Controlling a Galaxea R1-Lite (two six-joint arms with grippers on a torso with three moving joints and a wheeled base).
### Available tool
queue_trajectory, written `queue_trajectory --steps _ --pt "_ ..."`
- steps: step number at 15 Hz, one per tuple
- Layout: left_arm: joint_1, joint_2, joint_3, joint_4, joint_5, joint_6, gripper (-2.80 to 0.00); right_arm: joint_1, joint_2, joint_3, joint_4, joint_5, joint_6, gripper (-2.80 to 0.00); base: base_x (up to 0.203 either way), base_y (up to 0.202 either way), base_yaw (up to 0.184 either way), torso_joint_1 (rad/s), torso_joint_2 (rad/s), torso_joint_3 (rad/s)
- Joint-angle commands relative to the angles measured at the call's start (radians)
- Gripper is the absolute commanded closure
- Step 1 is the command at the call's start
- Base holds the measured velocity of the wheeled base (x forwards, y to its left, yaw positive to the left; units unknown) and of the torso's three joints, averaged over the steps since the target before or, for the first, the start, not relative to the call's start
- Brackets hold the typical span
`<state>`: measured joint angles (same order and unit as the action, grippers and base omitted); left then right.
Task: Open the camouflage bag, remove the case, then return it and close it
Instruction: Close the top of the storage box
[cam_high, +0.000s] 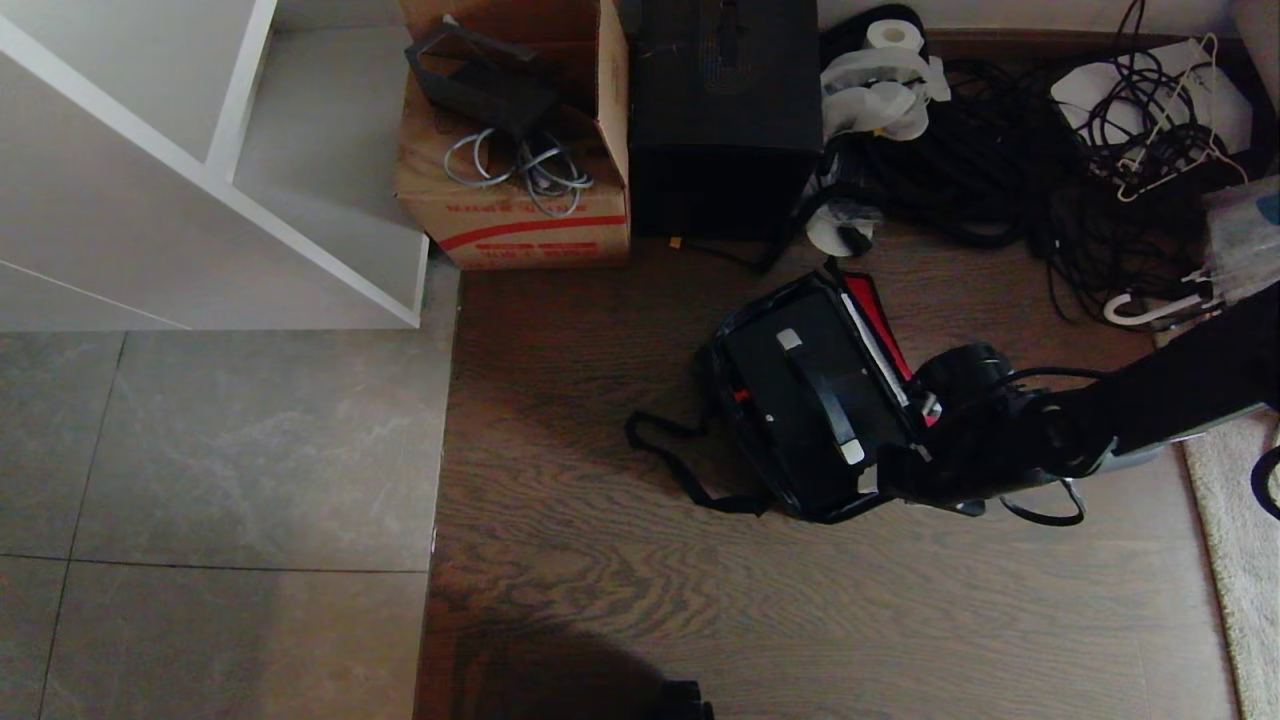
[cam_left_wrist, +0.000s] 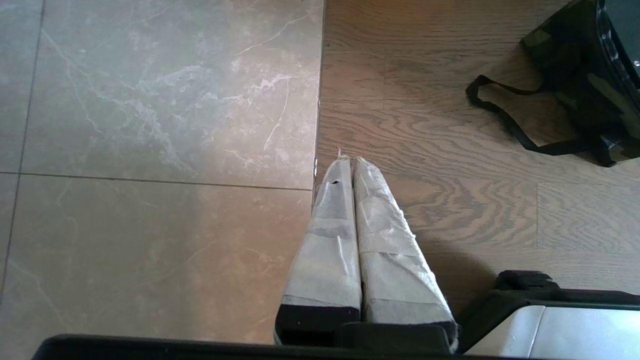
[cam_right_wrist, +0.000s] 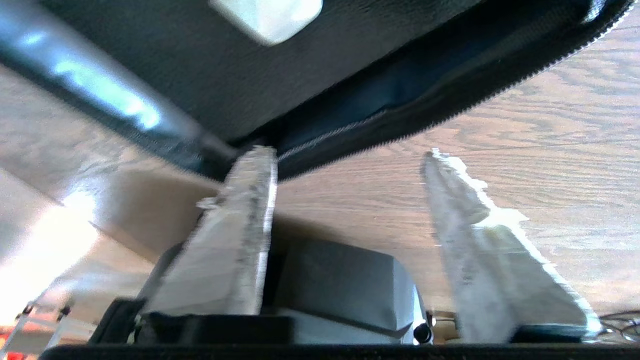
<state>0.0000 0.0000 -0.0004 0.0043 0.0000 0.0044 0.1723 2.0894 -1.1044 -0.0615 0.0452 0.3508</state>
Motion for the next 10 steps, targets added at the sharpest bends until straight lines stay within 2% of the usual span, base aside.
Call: queue_trajectory --steps 1,5,6,8,10 --pt "0.000 0.001 0.000 0.000 0.000 0.000 0.00 -0.024 -0.040 0.013 0.000 0.010 -0.003 -2.80 0.000 0.000 0.000 0.000 0.00 0.000" --pt "0.000 0.000 0.000 0.000 0.000 0.000 0.00 -0.146 -0.043 -0.025 -0.002 0.012 -0.039 -2.80 0.000 0.000 0.000 0.000 0.00 0.000" --pt "0.000 0.000 0.000 0.000 0.000 0.000 0.00 -0.164 -0.043 -0.031 -0.004 0.016 -0.074 -2.80 0.000 0.000 0.000 0.000 0.00 0.000" --pt "0.000 0.000 0.000 0.000 0.000 0.000 0.00 -0.206 -0.045 -0.014 -0.004 0.029 -0.291 -2.80 0.000 0.000 0.000 0.000 0.00 0.000" --pt "0.000 0.001 0.000 0.000 0.000 0.001 0.00 -0.282 -0.050 0.013 -0.008 0.074 -0.512 -2.80 0.000 0.000 0.000 0.000 0.00 0.000"
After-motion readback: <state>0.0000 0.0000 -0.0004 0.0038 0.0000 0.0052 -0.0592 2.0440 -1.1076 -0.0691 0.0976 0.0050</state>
